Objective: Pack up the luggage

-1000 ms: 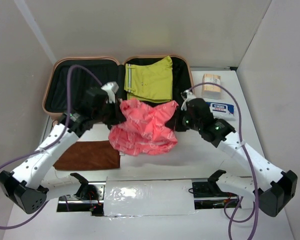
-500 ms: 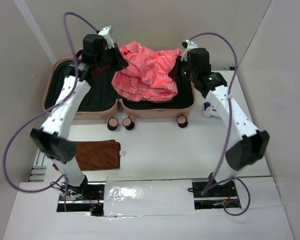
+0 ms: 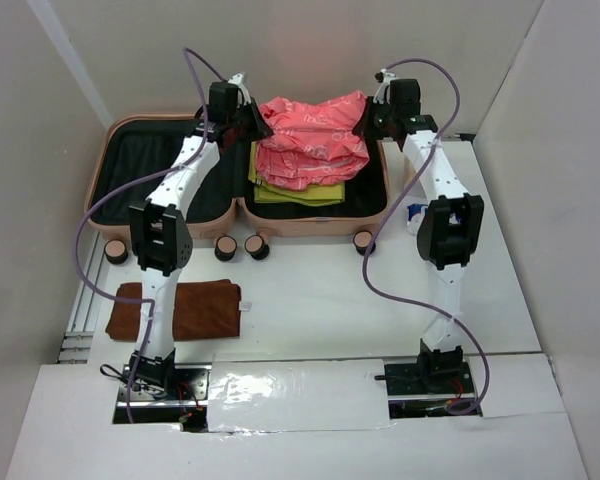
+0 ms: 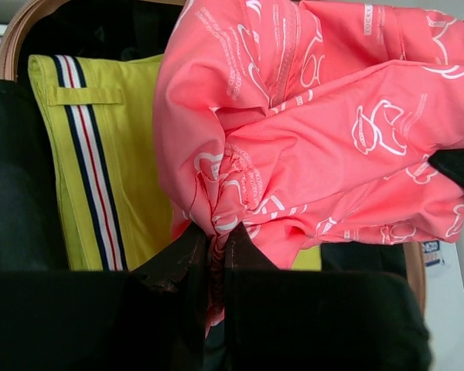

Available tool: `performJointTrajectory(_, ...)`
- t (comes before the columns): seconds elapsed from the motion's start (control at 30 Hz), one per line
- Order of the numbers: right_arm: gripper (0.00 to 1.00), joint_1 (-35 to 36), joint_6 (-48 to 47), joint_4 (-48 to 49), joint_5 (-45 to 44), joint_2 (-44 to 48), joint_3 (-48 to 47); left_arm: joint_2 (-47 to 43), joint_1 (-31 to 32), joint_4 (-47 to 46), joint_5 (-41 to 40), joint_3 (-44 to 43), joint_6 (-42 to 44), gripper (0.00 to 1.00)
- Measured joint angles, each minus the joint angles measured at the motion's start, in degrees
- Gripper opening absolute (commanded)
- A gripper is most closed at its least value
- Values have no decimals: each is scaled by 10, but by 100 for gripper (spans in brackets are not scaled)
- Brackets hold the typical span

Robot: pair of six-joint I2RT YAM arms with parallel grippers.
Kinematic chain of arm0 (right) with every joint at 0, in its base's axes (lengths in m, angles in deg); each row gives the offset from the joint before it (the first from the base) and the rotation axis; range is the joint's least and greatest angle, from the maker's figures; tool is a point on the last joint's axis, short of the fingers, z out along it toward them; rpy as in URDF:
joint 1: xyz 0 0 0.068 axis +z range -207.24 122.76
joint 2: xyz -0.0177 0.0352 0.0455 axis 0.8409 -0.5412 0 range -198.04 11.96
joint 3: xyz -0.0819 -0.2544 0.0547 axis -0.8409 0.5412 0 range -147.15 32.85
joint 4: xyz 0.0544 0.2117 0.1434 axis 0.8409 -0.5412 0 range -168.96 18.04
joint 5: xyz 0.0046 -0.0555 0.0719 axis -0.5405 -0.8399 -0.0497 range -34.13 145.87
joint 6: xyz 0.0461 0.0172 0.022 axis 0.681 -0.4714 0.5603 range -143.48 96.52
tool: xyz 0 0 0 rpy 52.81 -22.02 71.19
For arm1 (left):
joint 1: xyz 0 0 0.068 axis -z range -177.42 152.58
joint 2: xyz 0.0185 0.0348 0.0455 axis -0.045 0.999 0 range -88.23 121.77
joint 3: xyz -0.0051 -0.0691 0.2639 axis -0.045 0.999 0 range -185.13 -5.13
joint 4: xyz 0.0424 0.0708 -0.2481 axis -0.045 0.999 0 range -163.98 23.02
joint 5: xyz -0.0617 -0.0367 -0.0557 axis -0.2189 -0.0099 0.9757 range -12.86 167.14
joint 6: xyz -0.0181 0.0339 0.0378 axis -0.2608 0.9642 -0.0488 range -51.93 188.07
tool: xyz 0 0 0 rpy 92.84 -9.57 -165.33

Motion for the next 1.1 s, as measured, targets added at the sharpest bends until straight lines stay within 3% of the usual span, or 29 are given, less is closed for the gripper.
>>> performJointTrajectory(0.33, 0, -13, -7, 2, 13, -88, -47, 105, -7, -61, 2, -31, -24, 5)
performJointTrajectory(0.47, 12, -13, -14, 4, 14, -101, -47, 111, -8, -70, -5, -25, -31, 22)
performJointTrajectory(0.5, 17, -13, -16, 4, 13, -105, -48, 111, -8, -74, -5, -25, -35, 37)
performJointTrajectory(0.53, 35, -13, -18, 4, 12, -111, -54, 111, -9, -77, -6, -24, -44, 45)
performJointTrajectory(0.57, 46, -14, -20, 2, 10, -119, -62, 111, -12, -79, -5, -24, -45, 53)
performJointTrajectory(0.6, 55, -14, -22, -2, 4, -126, -72, 111, -17, -82, -4, -24, -51, 69)
performJointTrajectory(0.67, 77, -20, -28, -7, -2, -139, -89, 111, -31, -86, -2, -24, -59, 84)
performJointTrajectory(0.73, 86, -28, -34, -12, -5, -142, -93, 111, -48, -89, 0, -24, -65, 98)
performJointTrajectory(0.8, 94, -35, -34, -15, 0, -141, -98, 110, -59, -101, 14, -24, -71, 100)
performJointTrajectory(0.97, 93, -38, -40, -21, 2, -118, -101, 91, -66, -100, 7, -25, -65, 100)
performJointTrajectory(1.1, 70, -40, -42, -14, 10, -79, -96, 59, -62, -110, 11, -25, -57, 98)
